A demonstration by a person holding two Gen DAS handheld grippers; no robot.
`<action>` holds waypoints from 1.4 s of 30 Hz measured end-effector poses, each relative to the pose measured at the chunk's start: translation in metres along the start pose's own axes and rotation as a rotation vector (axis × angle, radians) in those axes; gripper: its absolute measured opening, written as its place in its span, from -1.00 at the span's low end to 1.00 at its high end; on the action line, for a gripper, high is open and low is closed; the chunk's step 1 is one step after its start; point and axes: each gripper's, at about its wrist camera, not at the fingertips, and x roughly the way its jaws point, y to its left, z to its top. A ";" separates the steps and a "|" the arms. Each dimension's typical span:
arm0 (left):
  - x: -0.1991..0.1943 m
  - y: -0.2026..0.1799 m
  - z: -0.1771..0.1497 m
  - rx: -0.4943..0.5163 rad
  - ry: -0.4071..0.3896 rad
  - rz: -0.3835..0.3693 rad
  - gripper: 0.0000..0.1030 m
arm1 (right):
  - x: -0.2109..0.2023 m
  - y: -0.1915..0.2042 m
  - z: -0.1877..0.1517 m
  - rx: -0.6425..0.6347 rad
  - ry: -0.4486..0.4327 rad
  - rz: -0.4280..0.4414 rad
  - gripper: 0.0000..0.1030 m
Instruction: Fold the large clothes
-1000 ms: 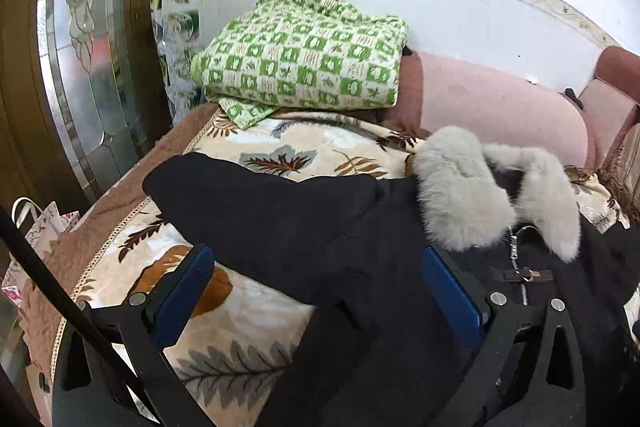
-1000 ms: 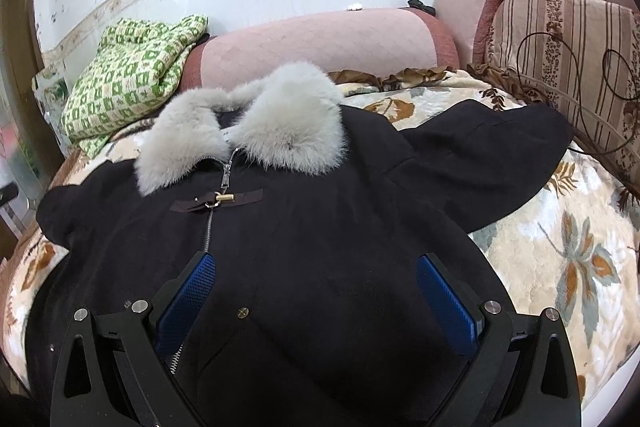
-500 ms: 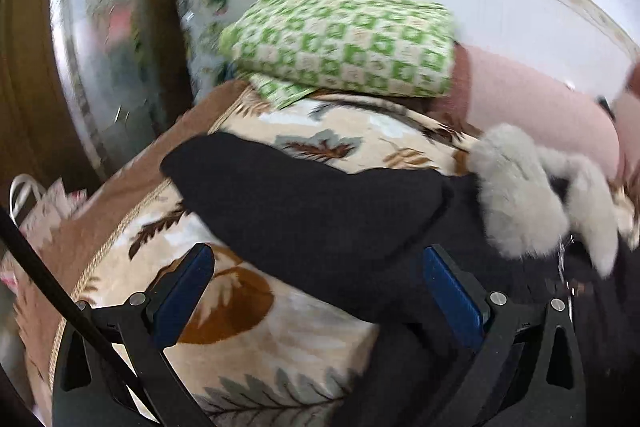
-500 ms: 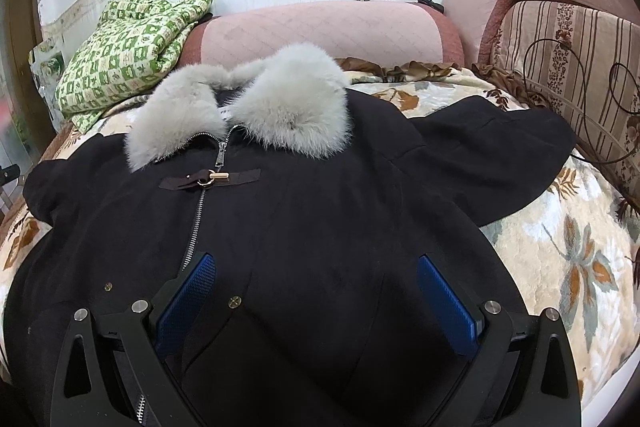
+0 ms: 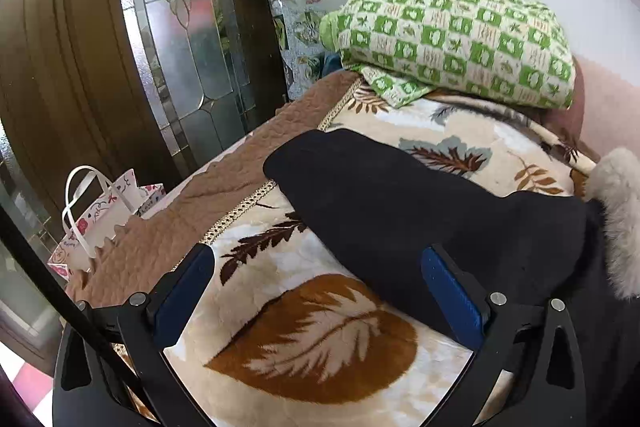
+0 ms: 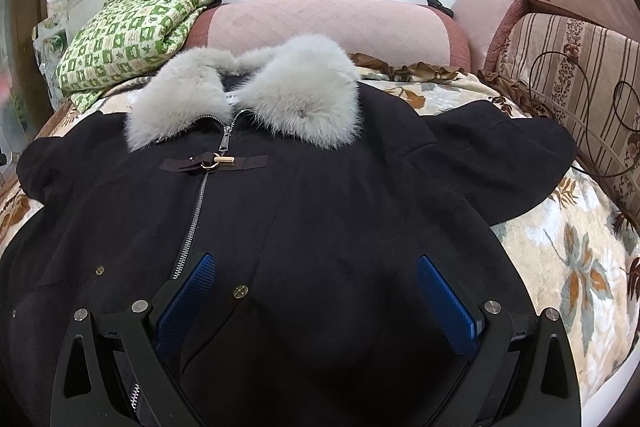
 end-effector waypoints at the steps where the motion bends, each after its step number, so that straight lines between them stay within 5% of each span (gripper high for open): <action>1: 0.006 0.002 0.001 -0.007 0.013 -0.011 1.00 | 0.000 0.001 -0.001 -0.003 -0.002 -0.003 0.97; 9: 0.079 0.054 0.019 -0.135 0.132 -0.069 1.00 | 0.012 0.012 -0.008 -0.057 0.014 -0.037 0.97; 15: 0.126 0.097 0.032 -0.378 0.204 -0.309 0.99 | 0.024 0.018 -0.012 -0.085 0.050 -0.057 0.97; 21: 0.168 0.096 0.036 -0.556 0.278 -0.499 0.99 | 0.031 0.022 -0.015 -0.106 0.067 -0.063 0.97; 26: 0.195 0.071 0.043 -0.473 0.305 -0.432 0.79 | 0.036 0.021 -0.014 -0.101 0.085 -0.053 0.97; 27: 0.197 0.067 0.046 -0.451 0.302 -0.420 0.37 | 0.037 0.021 -0.014 -0.101 0.090 -0.052 0.97; 30: 0.196 0.058 0.056 -0.419 0.330 -0.361 -0.41 | 0.040 0.022 -0.015 -0.105 0.101 -0.053 0.97; 32: 0.182 0.056 0.063 -0.405 0.312 -0.371 -0.67 | 0.041 0.022 -0.015 -0.106 0.106 -0.052 0.97; 36: 0.137 0.044 0.079 -0.321 0.239 -0.354 -0.76 | 0.040 0.021 -0.014 -0.104 0.105 -0.051 0.97; 42: 0.033 -0.002 0.093 -0.185 0.115 -0.492 -0.78 | 0.031 0.020 -0.014 -0.095 0.071 -0.056 0.97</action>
